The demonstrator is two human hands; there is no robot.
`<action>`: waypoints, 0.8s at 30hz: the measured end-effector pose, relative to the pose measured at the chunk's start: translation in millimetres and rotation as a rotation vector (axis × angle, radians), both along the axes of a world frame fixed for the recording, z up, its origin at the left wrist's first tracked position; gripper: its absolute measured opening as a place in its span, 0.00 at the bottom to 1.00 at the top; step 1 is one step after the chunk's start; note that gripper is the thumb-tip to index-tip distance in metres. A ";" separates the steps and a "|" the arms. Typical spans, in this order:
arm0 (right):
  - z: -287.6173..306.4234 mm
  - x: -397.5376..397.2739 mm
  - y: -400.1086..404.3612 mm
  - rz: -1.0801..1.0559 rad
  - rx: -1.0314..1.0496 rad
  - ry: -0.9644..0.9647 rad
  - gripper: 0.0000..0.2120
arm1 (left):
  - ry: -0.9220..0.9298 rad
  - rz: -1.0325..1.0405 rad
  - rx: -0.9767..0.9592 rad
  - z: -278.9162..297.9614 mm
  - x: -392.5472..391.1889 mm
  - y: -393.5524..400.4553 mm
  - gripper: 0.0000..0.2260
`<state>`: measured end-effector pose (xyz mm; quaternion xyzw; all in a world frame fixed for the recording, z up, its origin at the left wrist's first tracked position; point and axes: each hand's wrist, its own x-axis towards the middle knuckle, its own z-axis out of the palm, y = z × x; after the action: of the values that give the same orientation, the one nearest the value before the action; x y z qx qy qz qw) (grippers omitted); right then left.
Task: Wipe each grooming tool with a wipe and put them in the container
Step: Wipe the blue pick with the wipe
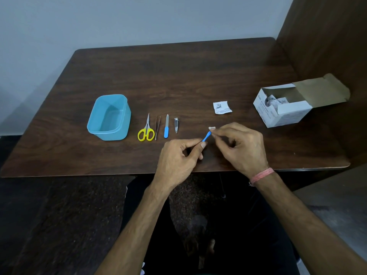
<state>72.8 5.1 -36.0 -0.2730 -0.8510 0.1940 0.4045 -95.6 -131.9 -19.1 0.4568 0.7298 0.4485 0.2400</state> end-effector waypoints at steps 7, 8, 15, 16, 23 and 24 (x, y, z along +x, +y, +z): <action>0.7 -0.1 -1.2 0.005 0.014 -0.018 0.11 | 0.013 -0.005 0.002 0.6 0.2 -1.3 0.09; 1.1 -0.1 -0.8 0.004 0.013 -0.018 0.10 | 0.019 -0.007 0.003 0.8 0.6 -1.0 0.10; 5.8 -2.2 1.8 -0.035 -0.082 0.025 0.09 | -0.021 0.011 0.012 -1.2 -0.3 -0.7 0.07; 7.5 -2.4 3.1 -0.064 -0.132 0.051 0.09 | -0.040 0.026 0.016 -0.9 0.6 -0.3 0.06; 8.8 3.0 12.4 -0.152 -0.451 0.184 0.06 | -0.046 0.064 0.032 1.3 4.7 1.5 0.04; 8.2 2.7 12.0 -0.143 -0.461 0.180 0.06 | -0.046 0.062 0.031 1.8 4.7 1.4 0.04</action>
<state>75.5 17.1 -27.8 -0.3992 -0.7236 0.3770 0.4183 -90.9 -130.5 -17.4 0.4270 0.7309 0.4773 0.2357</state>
